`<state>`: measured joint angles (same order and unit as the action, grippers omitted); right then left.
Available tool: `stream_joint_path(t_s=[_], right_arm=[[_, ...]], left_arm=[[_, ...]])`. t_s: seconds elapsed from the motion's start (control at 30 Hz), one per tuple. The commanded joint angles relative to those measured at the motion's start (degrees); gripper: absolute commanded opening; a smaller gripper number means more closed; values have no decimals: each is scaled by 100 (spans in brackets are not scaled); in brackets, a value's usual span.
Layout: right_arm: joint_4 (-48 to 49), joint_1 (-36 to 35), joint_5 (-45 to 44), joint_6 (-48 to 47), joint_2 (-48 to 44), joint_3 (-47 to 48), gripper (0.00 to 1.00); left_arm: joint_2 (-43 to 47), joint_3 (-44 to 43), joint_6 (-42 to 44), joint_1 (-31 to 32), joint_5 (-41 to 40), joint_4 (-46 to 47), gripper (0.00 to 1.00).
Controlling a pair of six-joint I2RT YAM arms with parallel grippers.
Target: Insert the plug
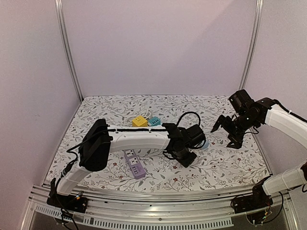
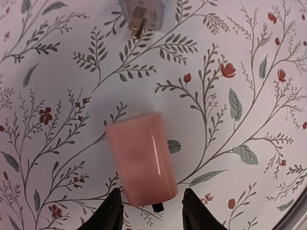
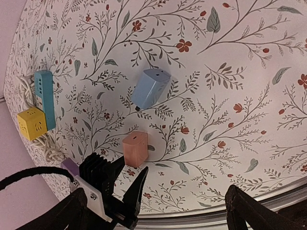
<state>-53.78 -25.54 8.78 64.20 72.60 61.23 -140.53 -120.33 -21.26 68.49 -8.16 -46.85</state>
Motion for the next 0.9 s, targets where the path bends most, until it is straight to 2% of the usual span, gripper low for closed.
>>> stream_joint_path(t_s=[0.0,0.73,0.87], right_arm=[[-106,5,52,-48,59,96,99],[-194,8,118,-132,205,253,99],[-218,5,116,-153,236,270,99]], left_arm=[[-139,-206,-10,77,-36,-82,42],[-332,-446,7,68,-141,-43,35],[-367,-498,39,68,-187,-37,29]])
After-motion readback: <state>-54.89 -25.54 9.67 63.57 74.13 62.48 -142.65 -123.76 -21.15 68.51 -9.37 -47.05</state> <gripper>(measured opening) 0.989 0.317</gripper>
